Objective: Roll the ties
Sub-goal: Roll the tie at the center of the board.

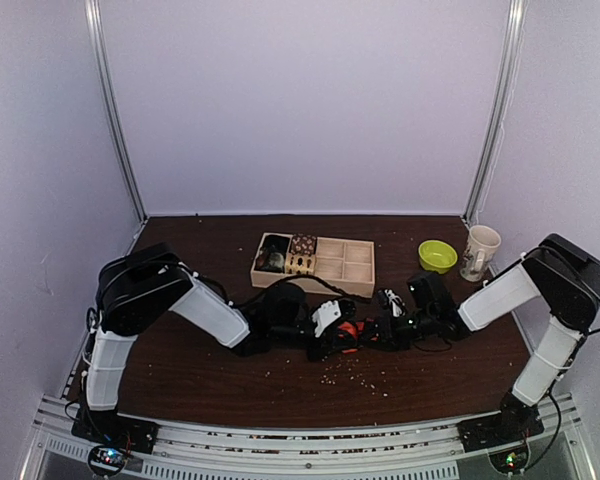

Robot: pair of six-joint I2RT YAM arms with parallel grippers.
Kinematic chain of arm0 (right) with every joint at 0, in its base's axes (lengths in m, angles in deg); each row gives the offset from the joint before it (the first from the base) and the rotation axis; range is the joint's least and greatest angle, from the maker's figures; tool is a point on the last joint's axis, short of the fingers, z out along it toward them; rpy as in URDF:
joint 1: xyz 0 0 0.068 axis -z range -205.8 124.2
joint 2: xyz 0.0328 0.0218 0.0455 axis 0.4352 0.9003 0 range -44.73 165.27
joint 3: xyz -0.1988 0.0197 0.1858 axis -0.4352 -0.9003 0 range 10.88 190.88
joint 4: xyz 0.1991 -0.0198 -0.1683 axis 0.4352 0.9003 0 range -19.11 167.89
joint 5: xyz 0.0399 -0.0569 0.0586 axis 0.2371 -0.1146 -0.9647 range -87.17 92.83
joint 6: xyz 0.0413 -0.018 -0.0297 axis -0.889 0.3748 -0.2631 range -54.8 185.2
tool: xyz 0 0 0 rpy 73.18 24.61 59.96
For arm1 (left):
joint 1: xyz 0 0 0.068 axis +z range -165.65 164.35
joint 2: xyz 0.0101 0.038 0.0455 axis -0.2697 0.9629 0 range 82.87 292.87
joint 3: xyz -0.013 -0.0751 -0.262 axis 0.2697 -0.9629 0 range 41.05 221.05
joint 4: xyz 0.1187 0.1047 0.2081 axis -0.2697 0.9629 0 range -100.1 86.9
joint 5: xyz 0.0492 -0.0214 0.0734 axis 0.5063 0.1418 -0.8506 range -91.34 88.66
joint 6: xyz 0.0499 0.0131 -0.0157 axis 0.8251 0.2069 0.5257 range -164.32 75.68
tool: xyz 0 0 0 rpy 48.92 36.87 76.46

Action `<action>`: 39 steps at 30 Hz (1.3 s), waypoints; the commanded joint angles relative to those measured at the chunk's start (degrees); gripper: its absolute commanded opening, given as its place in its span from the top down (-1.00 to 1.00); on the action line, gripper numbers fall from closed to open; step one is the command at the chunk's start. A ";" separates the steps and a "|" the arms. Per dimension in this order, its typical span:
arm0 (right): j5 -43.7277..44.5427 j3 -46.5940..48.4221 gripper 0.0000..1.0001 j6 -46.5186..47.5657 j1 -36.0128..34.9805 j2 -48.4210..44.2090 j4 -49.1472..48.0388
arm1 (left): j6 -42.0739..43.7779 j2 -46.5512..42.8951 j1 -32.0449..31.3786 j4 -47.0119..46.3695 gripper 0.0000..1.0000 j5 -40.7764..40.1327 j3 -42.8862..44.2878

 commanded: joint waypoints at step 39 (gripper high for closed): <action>3.12 -0.40 0.37 2.18 -0.59 2.51 4.69 | 9.57 -3.89 4.20 41.82 0.38 -2.61 7.02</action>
